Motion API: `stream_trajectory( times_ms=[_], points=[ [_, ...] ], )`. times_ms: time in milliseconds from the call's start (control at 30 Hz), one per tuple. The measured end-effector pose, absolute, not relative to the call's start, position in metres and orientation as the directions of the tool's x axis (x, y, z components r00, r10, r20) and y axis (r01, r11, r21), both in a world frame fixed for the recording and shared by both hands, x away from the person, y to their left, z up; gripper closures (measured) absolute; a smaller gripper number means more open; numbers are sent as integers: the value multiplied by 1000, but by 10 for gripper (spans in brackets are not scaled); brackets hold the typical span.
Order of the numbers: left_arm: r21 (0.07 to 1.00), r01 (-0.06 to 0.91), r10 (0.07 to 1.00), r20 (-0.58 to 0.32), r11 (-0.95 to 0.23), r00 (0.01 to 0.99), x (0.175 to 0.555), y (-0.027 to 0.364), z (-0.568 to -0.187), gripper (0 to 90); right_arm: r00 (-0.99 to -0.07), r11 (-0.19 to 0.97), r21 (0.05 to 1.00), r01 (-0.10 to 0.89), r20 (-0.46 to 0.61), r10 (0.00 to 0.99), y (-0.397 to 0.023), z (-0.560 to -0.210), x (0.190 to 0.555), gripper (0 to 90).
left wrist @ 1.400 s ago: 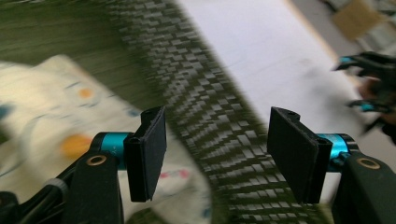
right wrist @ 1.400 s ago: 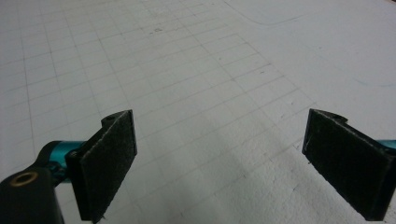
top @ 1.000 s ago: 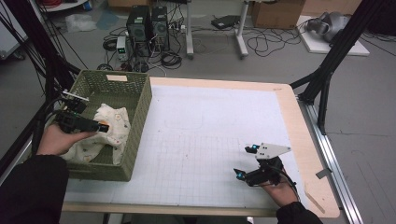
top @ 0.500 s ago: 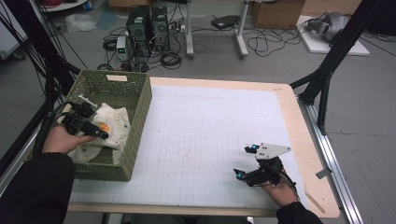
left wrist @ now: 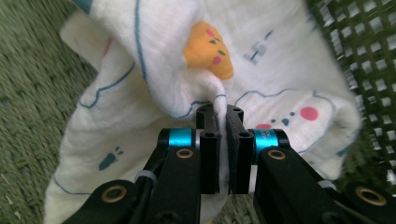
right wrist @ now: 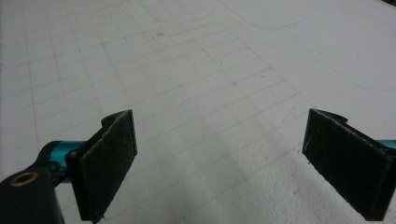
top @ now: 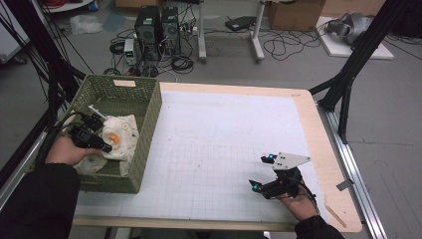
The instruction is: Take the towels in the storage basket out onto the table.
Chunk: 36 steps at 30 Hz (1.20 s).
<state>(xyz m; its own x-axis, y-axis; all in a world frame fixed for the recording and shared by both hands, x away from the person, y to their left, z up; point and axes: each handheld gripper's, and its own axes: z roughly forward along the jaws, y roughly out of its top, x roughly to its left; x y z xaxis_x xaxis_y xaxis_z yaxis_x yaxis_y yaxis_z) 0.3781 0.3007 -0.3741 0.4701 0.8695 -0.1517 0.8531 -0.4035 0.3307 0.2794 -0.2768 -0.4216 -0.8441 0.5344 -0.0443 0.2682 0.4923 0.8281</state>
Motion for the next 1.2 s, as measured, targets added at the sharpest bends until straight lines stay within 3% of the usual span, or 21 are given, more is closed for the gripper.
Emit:
stream_trajectory(
  times_ms=[267,467,600,967,1200],
  points=[
    [499,812,831,-278,-303,482,359,322,-356,851,-843,489,831,265,-46,536,-278,-421,280,91],
    [550,788,803,-318,-277,504,351,327,-344,852,-837,481,835,269,-45,545,-279,-420,281,91],
    [615,768,766,-404,-177,500,343,342,-334,854,-836,477,835,274,-38,548,-280,-420,281,91],
    [661,747,718,-486,-72,499,333,355,-324,855,-834,472,838,273,-39,551,-280,-419,282,91],
    [684,727,651,-579,59,491,329,364,-317,856,-833,470,840,271,-40,552,-281,-419,282,91]
  ],
)
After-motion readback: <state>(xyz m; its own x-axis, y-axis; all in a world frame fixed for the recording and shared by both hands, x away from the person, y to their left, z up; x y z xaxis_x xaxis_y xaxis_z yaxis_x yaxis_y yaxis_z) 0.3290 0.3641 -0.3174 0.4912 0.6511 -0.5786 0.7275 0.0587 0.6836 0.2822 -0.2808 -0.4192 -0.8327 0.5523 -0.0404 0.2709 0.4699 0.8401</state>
